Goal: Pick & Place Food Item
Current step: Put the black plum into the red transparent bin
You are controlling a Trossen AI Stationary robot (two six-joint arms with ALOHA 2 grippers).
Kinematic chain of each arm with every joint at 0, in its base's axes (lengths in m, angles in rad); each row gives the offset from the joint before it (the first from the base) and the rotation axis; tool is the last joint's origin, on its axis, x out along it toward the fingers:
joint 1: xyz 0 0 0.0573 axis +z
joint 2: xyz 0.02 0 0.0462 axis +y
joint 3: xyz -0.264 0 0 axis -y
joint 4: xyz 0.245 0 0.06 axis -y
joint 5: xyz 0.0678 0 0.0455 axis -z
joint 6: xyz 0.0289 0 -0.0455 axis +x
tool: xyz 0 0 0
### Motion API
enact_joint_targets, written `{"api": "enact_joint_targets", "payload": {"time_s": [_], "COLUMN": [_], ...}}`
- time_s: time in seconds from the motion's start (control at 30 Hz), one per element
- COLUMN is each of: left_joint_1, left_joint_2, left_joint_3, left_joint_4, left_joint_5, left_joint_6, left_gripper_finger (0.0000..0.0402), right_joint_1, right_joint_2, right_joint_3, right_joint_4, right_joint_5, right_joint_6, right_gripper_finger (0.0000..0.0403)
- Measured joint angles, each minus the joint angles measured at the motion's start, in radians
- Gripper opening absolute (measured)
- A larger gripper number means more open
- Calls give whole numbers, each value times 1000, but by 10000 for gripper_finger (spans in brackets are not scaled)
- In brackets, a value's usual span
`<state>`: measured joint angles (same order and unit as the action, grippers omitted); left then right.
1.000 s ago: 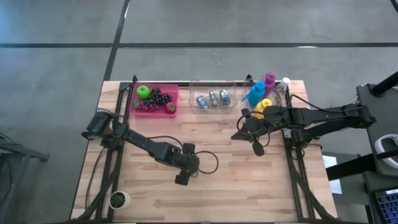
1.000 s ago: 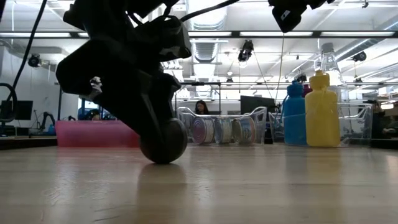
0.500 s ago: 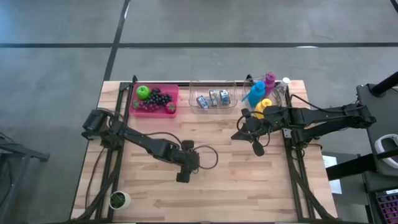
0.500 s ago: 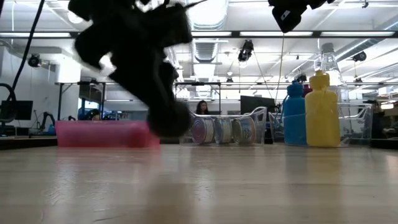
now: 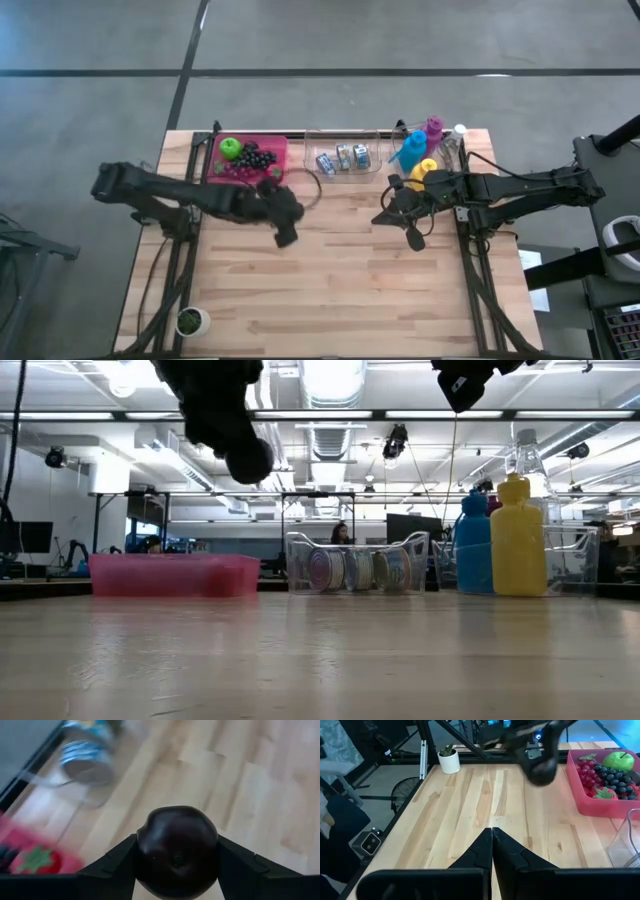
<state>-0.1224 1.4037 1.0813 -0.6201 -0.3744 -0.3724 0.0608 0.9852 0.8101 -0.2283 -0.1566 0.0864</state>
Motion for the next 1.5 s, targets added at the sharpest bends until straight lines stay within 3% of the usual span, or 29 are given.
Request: {"api": "enact_joint_targets", "payload": {"time_s": [0.23, 0.47, 0.7, 1.23, 1.5], "left_joint_1": [175, 411, 579, 624, 636], "left_joint_2": [-114, -101, -69, -75, -75], "left_joint_3": [-1, -13, -119, -312, -318], "left_joint_4": [-116, -195, -157, 53, 53], "left_joint_5": [0, 6, 37, 58, 24], "left_joint_6": [-158, -213, -249, -358, -414], "left_gripper_finger": [217, 214, 217, 219, 280], "right_joint_1": [0, 0, 0, 0, 0], "right_joint_2": [0, 0, 0, 0, 0], "right_joint_3": [0, 0, 0, 0, 0], "right_joint_4": [0, 1, 0, 0, 0], "right_joint_5": [0, 0, 0, 0, 0], "right_joint_6": [0, 0, 0, 0, 0], "right_gripper_finger": [8, 8, 8, 8, 8]}}
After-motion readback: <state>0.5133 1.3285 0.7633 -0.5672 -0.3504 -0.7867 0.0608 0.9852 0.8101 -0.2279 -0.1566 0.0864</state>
